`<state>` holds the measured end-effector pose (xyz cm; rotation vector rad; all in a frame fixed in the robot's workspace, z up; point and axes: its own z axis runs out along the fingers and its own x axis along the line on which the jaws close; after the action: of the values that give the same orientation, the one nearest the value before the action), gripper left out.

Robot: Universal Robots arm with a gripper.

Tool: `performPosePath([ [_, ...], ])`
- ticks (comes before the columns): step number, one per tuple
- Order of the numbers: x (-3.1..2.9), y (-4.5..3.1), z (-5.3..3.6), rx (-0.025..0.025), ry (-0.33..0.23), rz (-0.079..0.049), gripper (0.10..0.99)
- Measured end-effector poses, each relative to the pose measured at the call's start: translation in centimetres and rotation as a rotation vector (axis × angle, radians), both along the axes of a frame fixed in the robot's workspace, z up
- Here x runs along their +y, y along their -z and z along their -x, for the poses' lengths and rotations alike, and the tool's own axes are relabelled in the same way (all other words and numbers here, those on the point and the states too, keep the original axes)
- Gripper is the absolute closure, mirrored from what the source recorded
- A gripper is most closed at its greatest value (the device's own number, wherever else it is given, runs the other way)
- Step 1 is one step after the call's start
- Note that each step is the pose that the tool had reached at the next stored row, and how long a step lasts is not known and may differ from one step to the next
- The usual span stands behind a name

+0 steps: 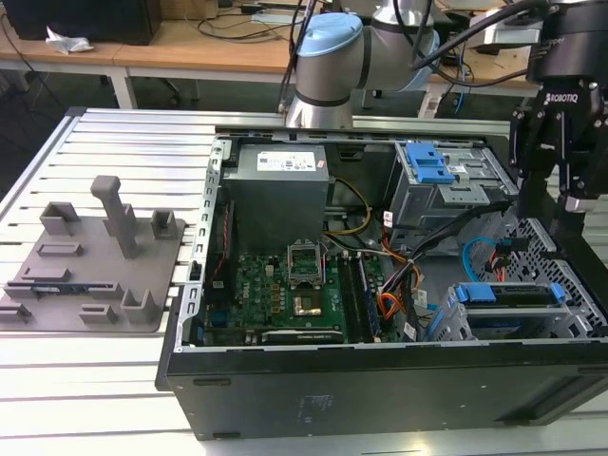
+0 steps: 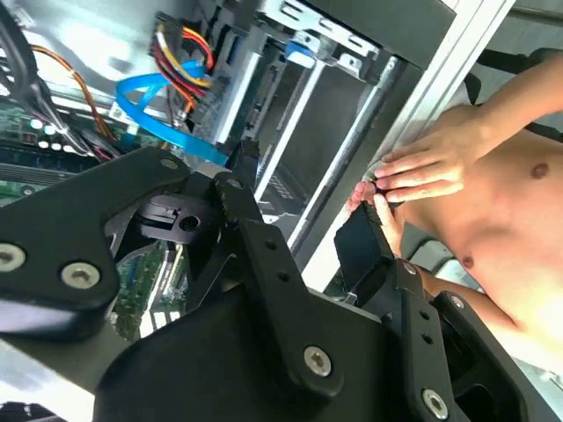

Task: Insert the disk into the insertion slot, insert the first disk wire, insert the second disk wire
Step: 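Insert the first disk wire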

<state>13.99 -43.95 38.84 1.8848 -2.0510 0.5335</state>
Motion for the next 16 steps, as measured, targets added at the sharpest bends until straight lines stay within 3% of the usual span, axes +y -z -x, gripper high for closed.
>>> performPosePath([
  [5,0.49,0.80,-0.13,-0.0003,0.004,0.000,0.463],
  [7,1.40,1.12,-0.49,-0.0003,0.004,0.003,0.463],
  [8,2.31,1.36,-0.87,-0.0003,0.004,0.011,0.463],
  [9,2.79,1.62,-1.02,-0.0013,0.004,0.013,0.463],
  [10,2.80,1.71,-0.97,-0.0169,0.004,0.013,0.463],
  [11,2.80,1.74,-0.81,-0.0361,0.004,0.013,0.463],
  [12,2.79,1.87,-0.59,-0.0464,0.005,0.013,0.463],
  [16,2.80,2.62,-0.31,-0.0476,0.006,0.013,0.463],
])
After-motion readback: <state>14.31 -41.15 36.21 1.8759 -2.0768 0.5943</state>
